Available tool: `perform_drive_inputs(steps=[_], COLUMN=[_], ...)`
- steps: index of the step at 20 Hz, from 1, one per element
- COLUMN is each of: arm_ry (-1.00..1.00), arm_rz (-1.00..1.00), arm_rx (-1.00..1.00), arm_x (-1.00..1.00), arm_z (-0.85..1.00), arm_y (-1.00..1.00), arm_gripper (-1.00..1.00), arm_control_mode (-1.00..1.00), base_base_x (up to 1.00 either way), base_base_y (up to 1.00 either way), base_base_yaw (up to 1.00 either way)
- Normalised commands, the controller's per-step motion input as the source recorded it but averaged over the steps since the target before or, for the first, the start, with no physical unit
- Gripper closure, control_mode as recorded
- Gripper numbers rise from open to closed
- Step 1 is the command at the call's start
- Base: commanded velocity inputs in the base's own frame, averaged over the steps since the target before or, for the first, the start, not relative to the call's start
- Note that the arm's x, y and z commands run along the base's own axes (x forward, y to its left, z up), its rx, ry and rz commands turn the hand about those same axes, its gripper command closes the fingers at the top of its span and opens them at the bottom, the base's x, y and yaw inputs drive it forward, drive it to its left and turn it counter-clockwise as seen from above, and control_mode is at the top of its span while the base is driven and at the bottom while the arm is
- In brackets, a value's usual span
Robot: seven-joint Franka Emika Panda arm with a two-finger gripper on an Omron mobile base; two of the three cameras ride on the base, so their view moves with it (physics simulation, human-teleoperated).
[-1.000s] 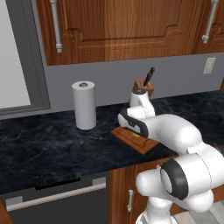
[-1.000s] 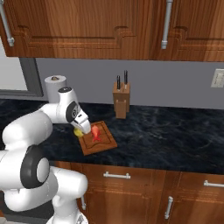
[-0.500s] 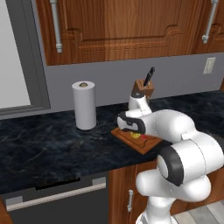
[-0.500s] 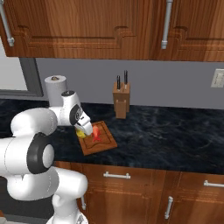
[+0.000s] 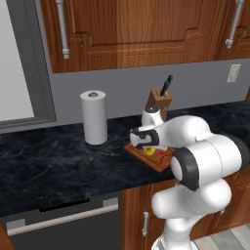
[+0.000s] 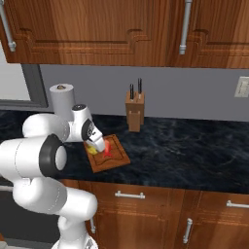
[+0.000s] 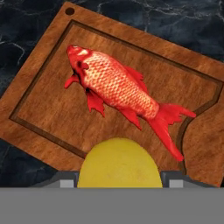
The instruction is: Retrieve a lemon from the fridge and place it on the cutting board with the fish.
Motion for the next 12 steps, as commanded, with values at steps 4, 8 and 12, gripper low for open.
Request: perform_drive_inputs(steps=[4,8,12], arm_ry=[0.0,0.0,0.0], arm_rz=[0.0,0.0,0.0], arm_rx=[0.0,0.0,0.0], arm_x=[0.21,0.09,0.01], arm_z=[-0.11,-0.01,-0.11], arm_y=[-0.01,0.0,0.0], arm_gripper=[1.0,1.0,1.0], arm_control_mode=[-1.0,-1.0,-1.0], base_base_x=[0.0,0.0,0.0], base_base_y=[0.0,0.0,0.0], base_base_yaw=[0.0,0.0,0.0])
